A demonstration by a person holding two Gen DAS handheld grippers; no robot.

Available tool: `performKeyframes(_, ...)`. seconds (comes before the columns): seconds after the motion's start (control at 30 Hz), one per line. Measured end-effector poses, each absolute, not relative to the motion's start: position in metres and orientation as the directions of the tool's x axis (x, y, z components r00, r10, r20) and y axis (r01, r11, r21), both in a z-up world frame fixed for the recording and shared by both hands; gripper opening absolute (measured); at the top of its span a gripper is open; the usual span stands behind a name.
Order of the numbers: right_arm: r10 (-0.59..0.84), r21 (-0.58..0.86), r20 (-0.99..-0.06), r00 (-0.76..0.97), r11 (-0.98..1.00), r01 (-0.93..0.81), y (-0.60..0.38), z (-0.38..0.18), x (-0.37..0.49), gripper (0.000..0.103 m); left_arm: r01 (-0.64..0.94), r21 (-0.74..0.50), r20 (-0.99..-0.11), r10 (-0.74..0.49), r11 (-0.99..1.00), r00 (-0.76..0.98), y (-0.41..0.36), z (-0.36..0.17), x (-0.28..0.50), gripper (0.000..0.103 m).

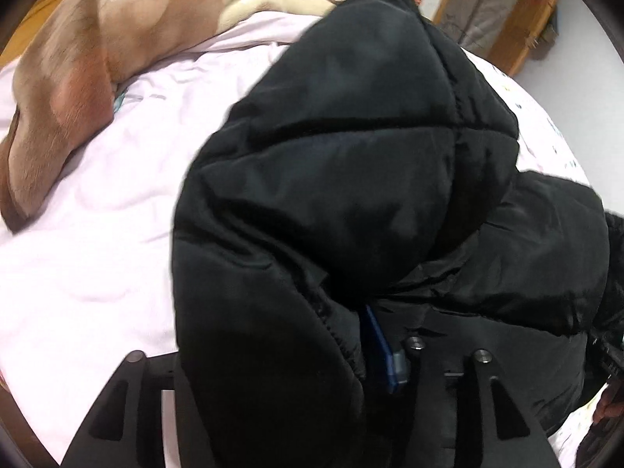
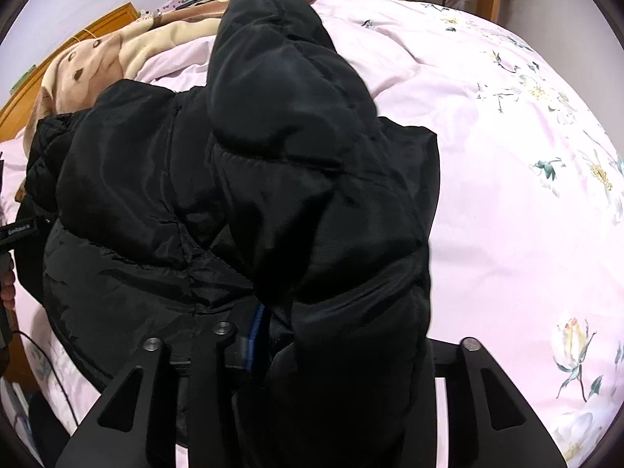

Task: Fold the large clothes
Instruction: 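Carry the lifted black jacket bundle with both grippers and lower it, then grasp the bundle edge with both grippers and flatten it onto the duvet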

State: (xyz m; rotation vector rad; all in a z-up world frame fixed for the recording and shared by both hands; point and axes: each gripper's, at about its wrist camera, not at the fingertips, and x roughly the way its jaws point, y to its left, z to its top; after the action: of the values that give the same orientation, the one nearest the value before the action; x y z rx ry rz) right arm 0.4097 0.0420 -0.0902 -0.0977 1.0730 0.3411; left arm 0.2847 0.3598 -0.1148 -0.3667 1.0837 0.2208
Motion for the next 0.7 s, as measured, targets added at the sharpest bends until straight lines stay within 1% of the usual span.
performKeyframes(0.1, 0.219, 0.086, -0.872, 0.438, 0.949, -0.303, 0.058, -0.086, 0.414, 0.055, -0.349, -0.18, -0.887, 0.002, 0.92, 0.462, 0.363, -0.112, 0.281, 0.062)
performKeyframes(0.2, 0.187, 0.051, -0.866, 0.465, 0.956, -0.289, 0.078, -0.081, 0.398, 0.064, -0.352, -0.18, -0.887, 0.003, 0.918, 0.461, 0.365, -0.108, 0.279, 0.064)
performKeyframes(0.27, 0.164, 0.03, -0.861, 0.481, 0.961, -0.274, 0.082, -0.077, 0.395, 0.068, -0.36, -0.18, -0.887, 0.007, 0.915, 0.462, 0.367, -0.102, 0.275, 0.065)
performKeyframes(0.3, 0.158, 0.024, -0.858, 0.488, 0.963, -0.269, 0.085, -0.074, 0.391, 0.068, -0.364, -0.179, -0.886, 0.012, 0.914, 0.464, 0.378, -0.107, 0.282, 0.067)
performKeyframes(0.43, 0.103, -0.041, -0.828, 0.551, 0.969, -0.244, 0.088, -0.056, 0.377, 0.071, -0.375, -0.205, -0.867, 0.01, 0.904, 0.499, 0.384, -0.09, 0.269, 0.067)
performKeyframes(0.5, 0.072, -0.087, -0.792, 0.606, 0.97, -0.228, 0.099, -0.04, 0.364, 0.072, -0.394, -0.187, -0.849, 0.053, 0.9, 0.525, 0.386, -0.076, 0.258, 0.067)
performKeyframes(0.57, 0.026, -0.148, -0.726, 0.687, 0.97, -0.194, 0.104, -0.017, 0.35, 0.073, -0.439, -0.127, -0.818, 0.156, 0.889, 0.554, 0.386, -0.059, 0.245, 0.068)
performKeyframes(0.6, 0.028, -0.156, -0.7, 0.714, 0.969, -0.19, 0.107, -0.006, 0.343, 0.073, -0.449, -0.104, -0.786, 0.203, 0.887, 0.584, 0.383, -0.046, 0.235, 0.07)
performKeyframes(0.67, 0.061, -0.13, -0.685, 0.726, 0.97, -0.204, 0.116, 0.005, 0.331, 0.073, -0.461, -0.127, -0.765, 0.209, 0.878, 0.609, 0.38, -0.035, 0.224, 0.071)
performKeyframes(0.7, 0.079, -0.112, -0.69, 0.72, 0.97, -0.214, 0.099, 0.001, 0.337, 0.073, -0.445, -0.134, -0.763, 0.194, 0.885, 0.617, 0.375, -0.033, 0.222, 0.071)
